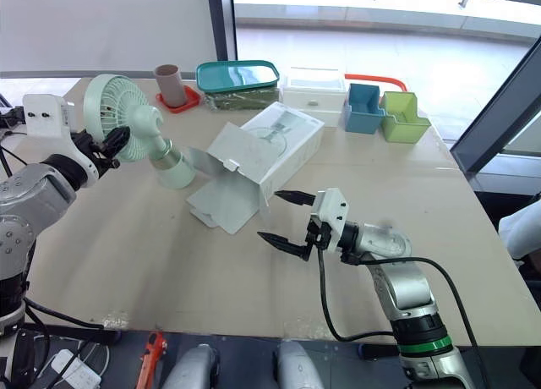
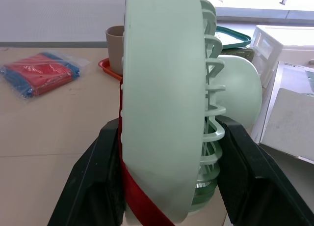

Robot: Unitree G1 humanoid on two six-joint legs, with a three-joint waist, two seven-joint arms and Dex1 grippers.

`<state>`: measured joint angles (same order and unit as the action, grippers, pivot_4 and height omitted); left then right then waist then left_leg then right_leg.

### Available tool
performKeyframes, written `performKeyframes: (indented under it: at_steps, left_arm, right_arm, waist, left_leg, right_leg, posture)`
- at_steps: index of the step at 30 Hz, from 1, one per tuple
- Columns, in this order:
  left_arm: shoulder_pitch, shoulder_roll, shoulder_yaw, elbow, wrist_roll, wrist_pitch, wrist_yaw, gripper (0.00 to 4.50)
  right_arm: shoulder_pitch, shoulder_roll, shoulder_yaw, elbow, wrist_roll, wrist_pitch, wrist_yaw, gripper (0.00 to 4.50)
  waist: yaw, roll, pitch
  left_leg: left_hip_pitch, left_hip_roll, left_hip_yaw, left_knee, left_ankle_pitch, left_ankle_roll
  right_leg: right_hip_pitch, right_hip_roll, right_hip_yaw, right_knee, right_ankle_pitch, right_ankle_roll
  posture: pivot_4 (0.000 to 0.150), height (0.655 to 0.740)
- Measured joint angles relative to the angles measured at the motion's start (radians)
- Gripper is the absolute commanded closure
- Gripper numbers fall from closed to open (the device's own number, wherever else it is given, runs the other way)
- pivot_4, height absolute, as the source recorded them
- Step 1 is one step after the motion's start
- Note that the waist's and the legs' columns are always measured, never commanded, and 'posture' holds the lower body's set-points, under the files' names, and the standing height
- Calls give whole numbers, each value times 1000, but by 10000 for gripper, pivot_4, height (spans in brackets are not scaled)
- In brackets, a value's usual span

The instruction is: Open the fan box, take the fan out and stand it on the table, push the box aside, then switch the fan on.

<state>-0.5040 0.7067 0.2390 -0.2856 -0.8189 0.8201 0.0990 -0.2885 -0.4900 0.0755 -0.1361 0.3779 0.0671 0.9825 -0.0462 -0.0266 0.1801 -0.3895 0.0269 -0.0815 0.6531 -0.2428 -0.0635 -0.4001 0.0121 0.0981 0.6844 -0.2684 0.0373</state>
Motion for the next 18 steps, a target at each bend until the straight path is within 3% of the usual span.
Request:
performKeyframes:
  at_steps: [5, 7, 9, 12, 18]
  left_arm:
    - [-14, 1, -9, 30, 75, -31, -67, 24737]
    - [-18, 0, -10, 39, 94, -39, -83, 15697]
    - [-20, 0, -15, 42, 113, -46, -99, 11558]
    - [-19, -21, -31, 82, 158, -40, -107, 1157]
    - [-18, -29, -37, 104, 202, -34, -128, 358]
  right_arm:
    - [0, -3, 0, -7, 0, 3, -7, 0]
    - [0, -3, 0, -14, 0, 5, -8, 0]
    - [0, -4, 0, -16, 0, 6, -8, 0]
    - [1, -4, 0, -18, 0, 11, -10, 0]
    - [1, -5, 0, -21, 0, 16, -18, 0]
  waist:
    - [0, 0, 0]
    - [-1, 0, 0]
    - [-1, 0, 0]
    - [-1, 0, 0]
    - [0, -2, 1]
  left_leg:
    - [0, 0, 0, 0, 0, 0]
    - [0, 0, 0, 0, 0, 0]
    - [0, 0, 0, 0, 0, 0]
    - [-1, 0, 0, 0, 0, 0]
    - [-4, 0, -1, -1, -1, 1]
  right_leg:
    - [0, 0, 0, 0, 0, 0]
    - [0, 0, 0, 0, 0, 0]
    - [0, 0, 0, 0, 0, 0]
    - [-1, 0, 0, 0, 0, 0]
    - [-3, 0, -1, 0, 0, 1]
  posture:
    - [1500, 7400]
    - [1500, 7400]
    - [1500, 7400]
    - [1500, 7400]
    - [1500, 7400]
